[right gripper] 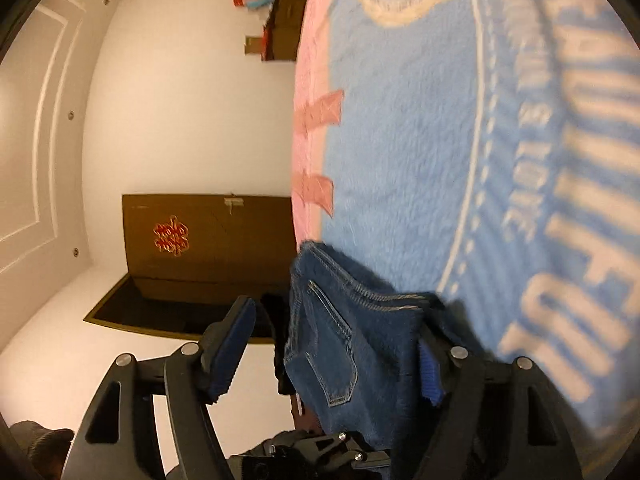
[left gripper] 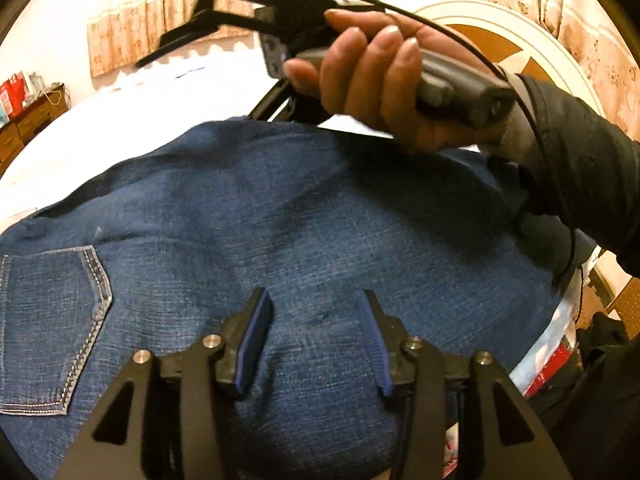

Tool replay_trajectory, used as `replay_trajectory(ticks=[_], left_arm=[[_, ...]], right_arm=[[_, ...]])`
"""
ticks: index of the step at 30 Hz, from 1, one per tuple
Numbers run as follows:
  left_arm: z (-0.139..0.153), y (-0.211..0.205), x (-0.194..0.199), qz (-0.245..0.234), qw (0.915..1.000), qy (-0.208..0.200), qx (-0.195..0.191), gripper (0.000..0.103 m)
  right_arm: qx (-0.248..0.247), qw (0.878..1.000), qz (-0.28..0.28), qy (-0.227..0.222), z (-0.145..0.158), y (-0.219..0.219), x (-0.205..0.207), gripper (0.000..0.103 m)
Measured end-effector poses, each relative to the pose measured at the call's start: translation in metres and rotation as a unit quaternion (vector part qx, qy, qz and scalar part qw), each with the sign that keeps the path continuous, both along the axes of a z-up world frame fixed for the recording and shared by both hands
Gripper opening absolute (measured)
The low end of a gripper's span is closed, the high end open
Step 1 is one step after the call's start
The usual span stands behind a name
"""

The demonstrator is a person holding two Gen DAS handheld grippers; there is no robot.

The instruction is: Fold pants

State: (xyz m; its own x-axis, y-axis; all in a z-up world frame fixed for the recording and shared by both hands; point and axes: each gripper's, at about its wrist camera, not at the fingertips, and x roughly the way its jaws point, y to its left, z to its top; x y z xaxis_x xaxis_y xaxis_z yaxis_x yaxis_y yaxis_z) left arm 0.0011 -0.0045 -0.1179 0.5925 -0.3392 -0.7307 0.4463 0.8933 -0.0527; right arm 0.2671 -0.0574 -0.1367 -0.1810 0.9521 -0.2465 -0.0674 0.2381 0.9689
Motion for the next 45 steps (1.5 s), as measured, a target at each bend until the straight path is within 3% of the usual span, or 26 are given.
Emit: replay_trajectory(ticks=[7,11,13,15,17,20,22,25,28,30,33,36,39,41,42,45], left_arm=[[-0.005,-0.013,-0.014,-0.005,1.0000,-0.004,0.004,0.060],[0.005,-0.021,-0.022,0.014,0.9996,-0.003,0.022,0.061],[0.022,-0.012,-0.032,0.034,0.9990,-0.027,0.010,0.061],[0.033,0.004,-0.039,0.075,0.9956,-0.050,0.024,0.061],[0.034,0.021,-0.040,0.120,0.9910,-0.045,0.039,0.061],[0.032,0.058,-0.041,0.189,0.9817,-0.016,0.015,0.061],[0.033,0.071,-0.046,0.211,0.9774,-0.008,-0.002,0.061],[0.043,0.082,-0.055,0.229,0.9726,-0.038,0.016,0.061],[0.053,0.104,-0.050,0.254,0.9649,-0.063,0.021,0.061],[0.062,0.114,-0.037,0.250,0.9651,-0.078,0.014,0.062],[0.068,0.112,-0.020,0.204,0.9743,-0.094,0.014,0.071],[0.079,0.075,-0.006,0.133,0.9864,-0.094,0.020,0.072],[0.075,0.019,0.008,0.055,0.9956,-0.076,0.010,0.072],[0.072,-0.018,0.017,0.008,0.9984,-0.055,-0.013,0.072],[0.072,-0.035,0.020,-0.013,0.9985,-0.047,-0.024,0.072],[0.069,-0.087,0.027,-0.061,0.9966,-0.041,-0.036,0.072]], right_arm=[[0.003,0.998,-0.049,-0.048,0.028,-0.041,0.006,0.073],[-0.042,0.994,-0.077,-0.071,0.037,-0.078,0.002,0.073],[-0.042,0.993,-0.064,-0.093,0.051,-0.098,-0.015,0.073],[-0.047,0.989,-0.065,-0.123,0.067,-0.127,-0.040,0.073],[-0.045,0.986,-0.072,-0.142,0.077,-0.151,-0.059,0.073],[-0.036,0.982,-0.108,-0.152,0.085,-0.204,-0.092,0.073],[-0.038,0.977,-0.143,-0.154,0.085,-0.238,-0.112,0.073],[-0.035,0.973,-0.167,-0.157,0.078,-0.264,-0.143,0.073],[-0.061,0.969,-0.165,-0.172,0.074,-0.265,-0.168,0.073],[-0.071,0.964,-0.176,-0.188,0.073,-0.266,-0.188,0.073],[-0.080,0.947,-0.233,-0.204,0.072,-0.292,-0.222,0.073],[-0.076,0.926,-0.316,-0.190,0.062,-0.341,-0.269,0.073],[-0.103,0.892,-0.402,-0.178,0.051,-0.399,-0.328,0.073],[-0.135,0.862,-0.455,-0.179,0.049,-0.436,-0.369,0.073],[-0.156,0.839,-0.489,-0.179,0.047,-0.460,-0.394,0.073],[-0.157,0.806,-0.546,-0.165,0.034,-0.502,-0.436,0.073]])
